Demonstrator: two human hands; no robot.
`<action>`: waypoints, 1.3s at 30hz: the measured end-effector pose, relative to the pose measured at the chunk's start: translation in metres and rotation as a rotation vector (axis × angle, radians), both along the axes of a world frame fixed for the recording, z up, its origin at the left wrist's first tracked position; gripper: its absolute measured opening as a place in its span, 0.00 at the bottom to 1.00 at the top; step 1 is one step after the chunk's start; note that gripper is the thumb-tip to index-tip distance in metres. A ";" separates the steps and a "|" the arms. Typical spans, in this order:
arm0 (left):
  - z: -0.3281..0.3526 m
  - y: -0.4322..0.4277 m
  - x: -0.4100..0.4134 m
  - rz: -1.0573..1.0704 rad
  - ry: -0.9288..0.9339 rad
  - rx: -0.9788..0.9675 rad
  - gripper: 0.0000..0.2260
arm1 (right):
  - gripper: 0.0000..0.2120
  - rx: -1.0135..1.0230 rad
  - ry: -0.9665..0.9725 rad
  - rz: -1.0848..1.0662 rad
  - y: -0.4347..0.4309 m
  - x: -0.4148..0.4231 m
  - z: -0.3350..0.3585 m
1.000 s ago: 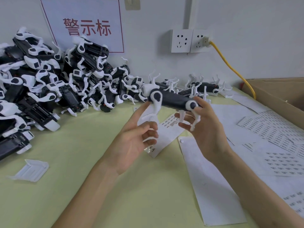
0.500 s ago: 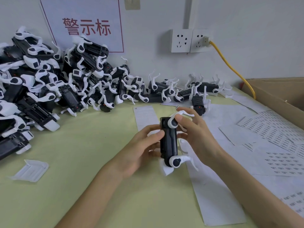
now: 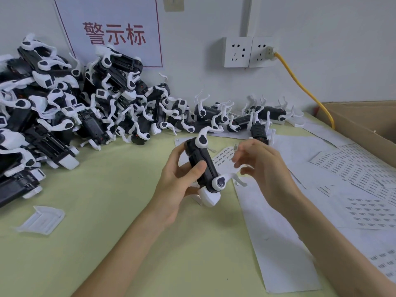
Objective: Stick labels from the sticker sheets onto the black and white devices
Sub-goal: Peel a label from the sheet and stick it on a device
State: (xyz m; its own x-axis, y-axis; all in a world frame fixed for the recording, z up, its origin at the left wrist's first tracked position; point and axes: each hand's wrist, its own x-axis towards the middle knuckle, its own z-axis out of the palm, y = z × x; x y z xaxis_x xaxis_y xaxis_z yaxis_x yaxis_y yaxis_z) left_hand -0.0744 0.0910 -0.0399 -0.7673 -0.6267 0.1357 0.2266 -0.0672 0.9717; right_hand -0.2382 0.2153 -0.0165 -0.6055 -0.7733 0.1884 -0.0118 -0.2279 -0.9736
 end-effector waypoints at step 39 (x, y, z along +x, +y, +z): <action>-0.012 0.009 -0.006 0.096 -0.076 -0.290 0.28 | 0.06 0.082 0.375 0.030 -0.006 0.017 -0.010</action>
